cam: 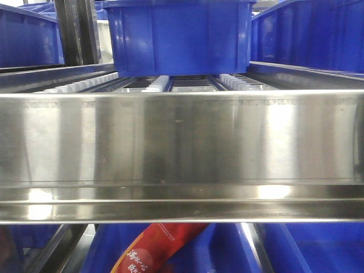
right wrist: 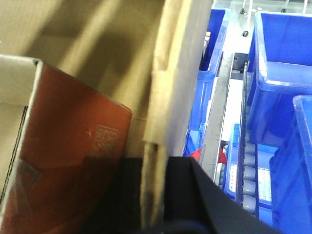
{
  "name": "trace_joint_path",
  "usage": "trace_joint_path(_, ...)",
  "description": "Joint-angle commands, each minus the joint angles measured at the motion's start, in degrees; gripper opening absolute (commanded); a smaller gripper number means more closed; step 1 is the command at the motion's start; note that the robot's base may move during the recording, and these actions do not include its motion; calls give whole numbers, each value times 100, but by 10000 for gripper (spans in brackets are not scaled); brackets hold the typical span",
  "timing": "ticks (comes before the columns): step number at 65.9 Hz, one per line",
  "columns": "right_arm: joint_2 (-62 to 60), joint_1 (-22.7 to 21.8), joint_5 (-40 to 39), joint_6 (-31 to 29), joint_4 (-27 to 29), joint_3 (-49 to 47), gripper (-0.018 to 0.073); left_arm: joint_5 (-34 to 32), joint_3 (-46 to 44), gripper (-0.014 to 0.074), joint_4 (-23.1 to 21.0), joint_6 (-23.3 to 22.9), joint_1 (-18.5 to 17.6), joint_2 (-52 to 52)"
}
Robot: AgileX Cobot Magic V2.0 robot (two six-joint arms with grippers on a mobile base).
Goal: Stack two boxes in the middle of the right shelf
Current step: 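Lower the stacked boxes with both grippers onto the middle shelf rollers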
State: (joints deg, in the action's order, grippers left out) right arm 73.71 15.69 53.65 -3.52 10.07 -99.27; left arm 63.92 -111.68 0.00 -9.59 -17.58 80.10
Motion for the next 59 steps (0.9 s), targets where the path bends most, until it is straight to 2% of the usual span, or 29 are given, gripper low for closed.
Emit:
trace_joint_path(1, -65, -27, -272, -105, -48, -75, -153, -333, -67, -111, 67, -4, 22, -81)
trace_joint_path(10, -65, -27, -197, -105, -48, -75, -153, -268, -67, -111, 67, -4, 22, -81)
trace_joint_path(21, 172, -27, 344, -105, -48, -54, -153, 599, 6, -111, 307, -4, 22, 95)
trace_joint_path(36, 877, -27, 1163, -105, -48, -54, -153, 604, 298, -111, 584, -4, 22, 632)
trace_joint_path(48, 1342, -27, 1303, -105, -37, -54, -148, 604, 593, -111, 665, -4, 22, 977)
trace_joint_path(54, 1427, -27, 1303, -105, -37, -54, -91, 604, 635, -111, 678, -4, 22, 1057)
trace_joint_path(59, 1430, -27, 1293, -105, -37, -54, 23, 604, 635, -88, 678, -4, 22, 1089)
